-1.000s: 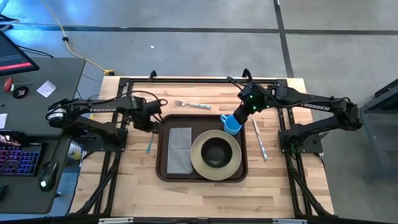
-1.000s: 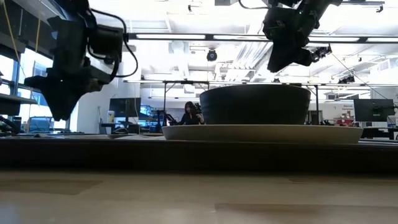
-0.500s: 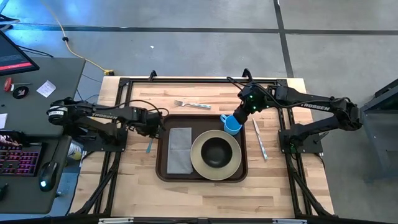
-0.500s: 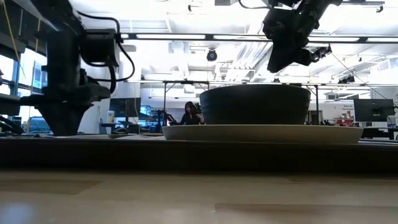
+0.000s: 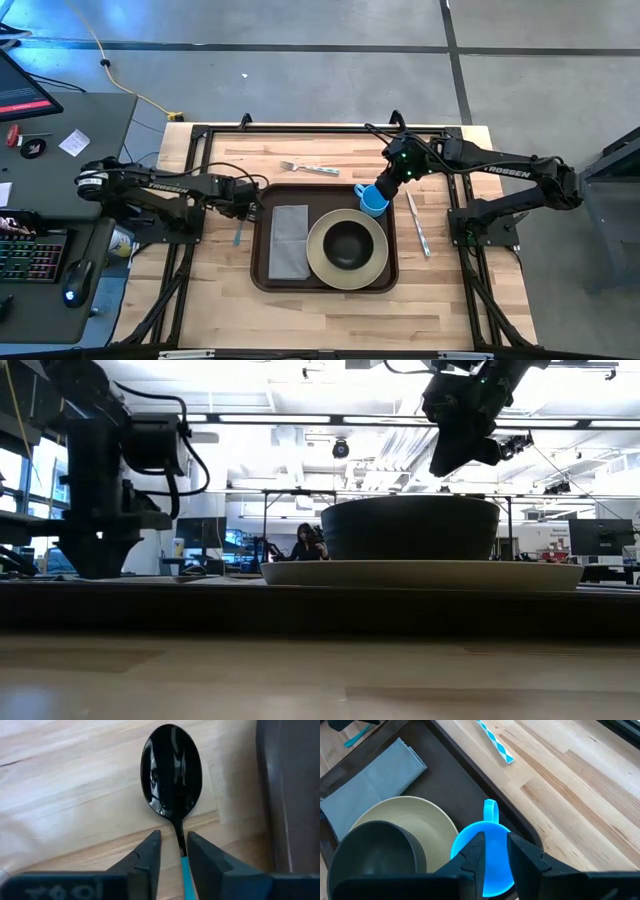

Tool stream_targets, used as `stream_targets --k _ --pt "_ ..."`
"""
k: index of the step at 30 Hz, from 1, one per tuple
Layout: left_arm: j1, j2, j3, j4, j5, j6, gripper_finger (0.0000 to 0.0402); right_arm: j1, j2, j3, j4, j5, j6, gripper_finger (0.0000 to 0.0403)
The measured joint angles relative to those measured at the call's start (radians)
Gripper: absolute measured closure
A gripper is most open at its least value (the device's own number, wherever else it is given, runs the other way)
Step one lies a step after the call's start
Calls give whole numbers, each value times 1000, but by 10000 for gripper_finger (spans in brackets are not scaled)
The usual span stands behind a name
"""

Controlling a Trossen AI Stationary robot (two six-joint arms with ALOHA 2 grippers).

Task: Set up tray
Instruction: Put the blue spoon on top of the gray napkin on the dark brown serving tray

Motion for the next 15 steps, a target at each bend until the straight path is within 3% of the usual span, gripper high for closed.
stream_targets --k 12,15 --pt "0 10 -1 -27 2 -4 368 0 0 0 0 9 0 332" --pt "1 6 -1 -26 10 -5 371 0 0 0 0 17 0 332"
